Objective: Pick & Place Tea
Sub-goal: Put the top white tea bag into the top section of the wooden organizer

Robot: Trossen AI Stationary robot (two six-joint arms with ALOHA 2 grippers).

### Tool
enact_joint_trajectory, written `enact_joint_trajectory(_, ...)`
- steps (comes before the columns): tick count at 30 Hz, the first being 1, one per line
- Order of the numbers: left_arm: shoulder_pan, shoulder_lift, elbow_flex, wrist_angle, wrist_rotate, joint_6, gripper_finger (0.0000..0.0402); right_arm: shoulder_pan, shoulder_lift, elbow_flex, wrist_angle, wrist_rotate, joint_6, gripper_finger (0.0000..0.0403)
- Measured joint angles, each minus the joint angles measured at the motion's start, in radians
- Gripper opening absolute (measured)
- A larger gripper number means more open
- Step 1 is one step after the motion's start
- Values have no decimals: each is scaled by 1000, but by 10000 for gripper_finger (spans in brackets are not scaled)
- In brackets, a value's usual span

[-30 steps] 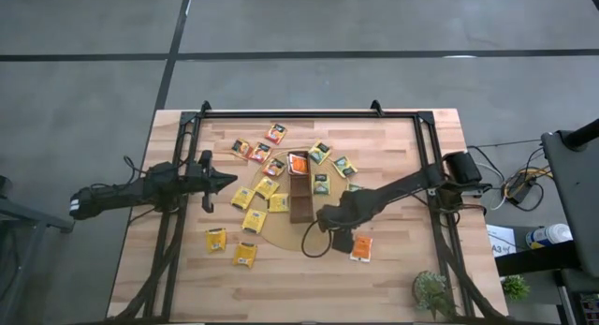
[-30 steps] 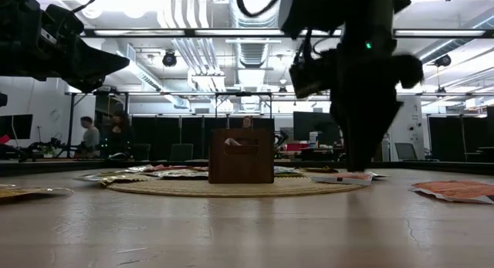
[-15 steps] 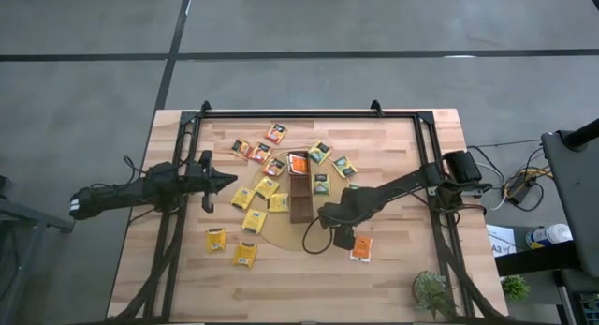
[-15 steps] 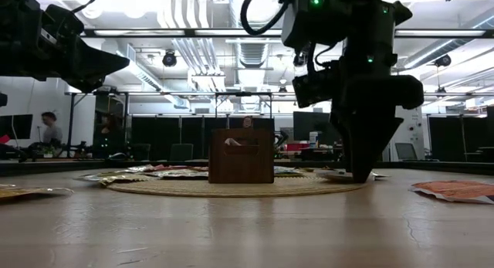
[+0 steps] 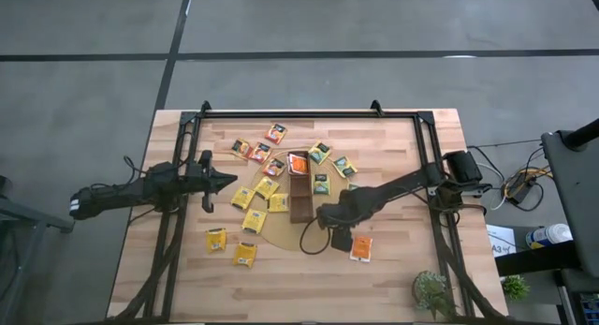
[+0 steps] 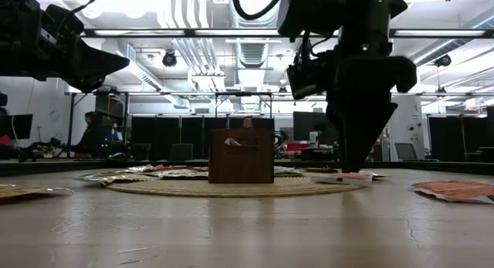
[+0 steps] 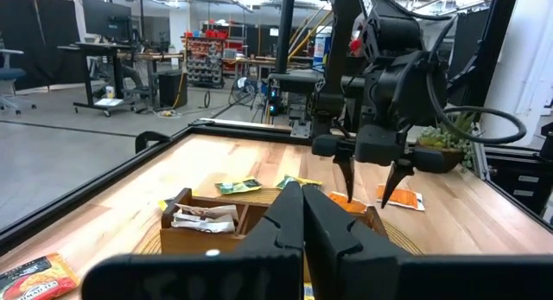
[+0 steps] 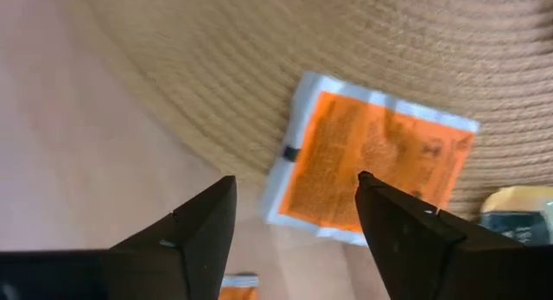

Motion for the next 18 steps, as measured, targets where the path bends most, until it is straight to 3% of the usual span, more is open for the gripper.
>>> enact_joint_trajectory(18, 0, 0, 0, 0, 0, 0, 0, 9, 3, -27, 24, 27, 8, 223)
